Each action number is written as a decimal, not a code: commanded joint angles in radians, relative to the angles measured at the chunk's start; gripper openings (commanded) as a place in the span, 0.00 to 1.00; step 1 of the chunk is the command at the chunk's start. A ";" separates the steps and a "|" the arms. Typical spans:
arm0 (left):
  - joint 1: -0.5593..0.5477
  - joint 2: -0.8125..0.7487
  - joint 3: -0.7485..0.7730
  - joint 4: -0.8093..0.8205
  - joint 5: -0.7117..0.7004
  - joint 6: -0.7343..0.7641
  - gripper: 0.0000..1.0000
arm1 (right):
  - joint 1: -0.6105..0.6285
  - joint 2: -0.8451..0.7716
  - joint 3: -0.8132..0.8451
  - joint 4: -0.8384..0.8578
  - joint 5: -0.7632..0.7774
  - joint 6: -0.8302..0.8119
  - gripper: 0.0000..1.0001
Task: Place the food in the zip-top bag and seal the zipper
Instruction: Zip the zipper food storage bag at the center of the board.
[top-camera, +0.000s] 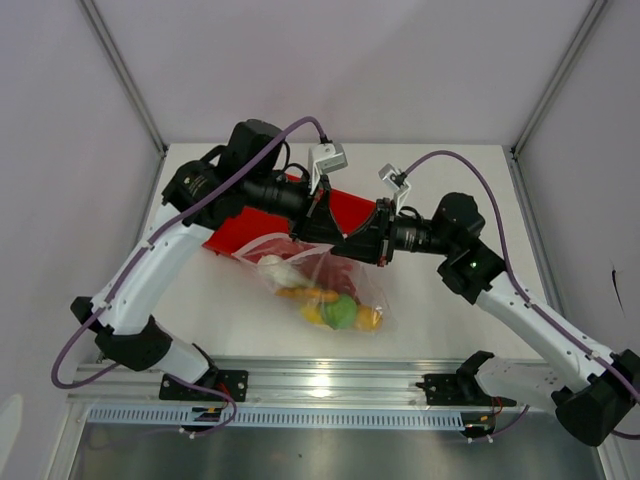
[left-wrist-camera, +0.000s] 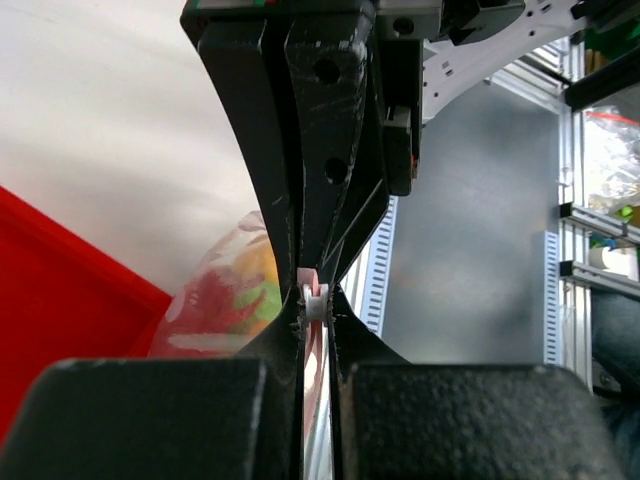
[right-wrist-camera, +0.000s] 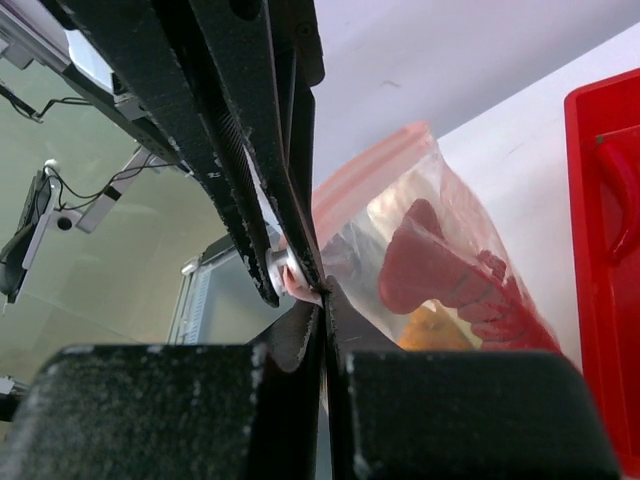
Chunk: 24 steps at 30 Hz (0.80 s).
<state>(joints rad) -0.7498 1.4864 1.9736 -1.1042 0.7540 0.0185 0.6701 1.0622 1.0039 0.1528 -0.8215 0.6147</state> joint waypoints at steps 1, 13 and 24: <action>-0.011 0.037 0.074 0.015 0.042 0.052 0.01 | 0.014 0.054 -0.033 0.131 -0.007 0.020 0.00; -0.020 -0.001 -0.166 0.168 0.122 0.031 0.00 | 0.013 -0.036 -0.126 -0.148 0.050 -0.245 0.44; -0.037 -0.018 -0.185 0.214 0.136 0.005 0.01 | 0.017 -0.062 -0.275 0.117 -0.027 -0.213 0.74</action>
<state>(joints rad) -0.7803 1.5116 1.7859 -0.9421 0.8528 0.0414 0.6800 0.9756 0.7544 0.1081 -0.8104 0.3737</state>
